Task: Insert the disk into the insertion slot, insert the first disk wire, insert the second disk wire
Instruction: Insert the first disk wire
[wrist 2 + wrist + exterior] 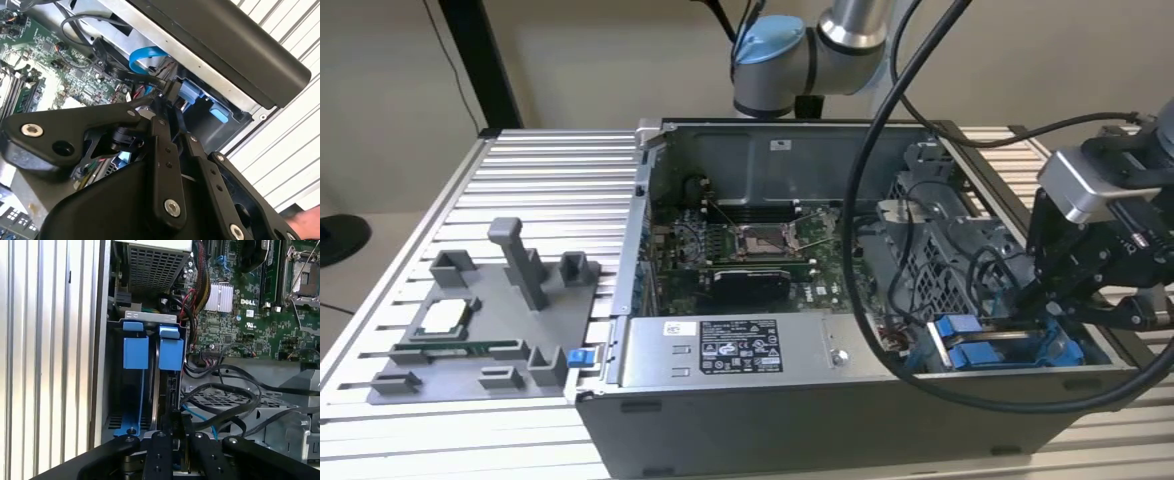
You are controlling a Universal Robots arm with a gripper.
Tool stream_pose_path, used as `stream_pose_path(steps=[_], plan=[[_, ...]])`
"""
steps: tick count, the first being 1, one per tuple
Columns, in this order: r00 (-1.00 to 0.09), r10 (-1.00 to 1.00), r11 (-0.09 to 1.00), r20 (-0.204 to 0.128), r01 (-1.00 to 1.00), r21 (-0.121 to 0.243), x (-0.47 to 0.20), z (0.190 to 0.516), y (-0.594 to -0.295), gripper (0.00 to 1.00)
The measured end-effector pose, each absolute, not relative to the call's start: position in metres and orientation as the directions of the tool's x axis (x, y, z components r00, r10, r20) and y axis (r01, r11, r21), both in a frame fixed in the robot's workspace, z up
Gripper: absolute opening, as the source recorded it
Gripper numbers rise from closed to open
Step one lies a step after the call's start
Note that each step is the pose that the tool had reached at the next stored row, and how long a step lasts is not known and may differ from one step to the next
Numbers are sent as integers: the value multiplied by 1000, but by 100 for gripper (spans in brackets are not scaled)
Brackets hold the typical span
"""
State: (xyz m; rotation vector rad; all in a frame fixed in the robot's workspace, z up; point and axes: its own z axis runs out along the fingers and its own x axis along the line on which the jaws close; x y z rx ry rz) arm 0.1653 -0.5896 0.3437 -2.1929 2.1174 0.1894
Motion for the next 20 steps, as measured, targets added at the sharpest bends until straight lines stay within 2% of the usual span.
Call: stream_pose_path(steps=[12,20], plan=[[11,-989,-14,-147,-1000,23,166,342,-589,0],[-51,-988,48,-145,-999,23,166,341,-588,0]])
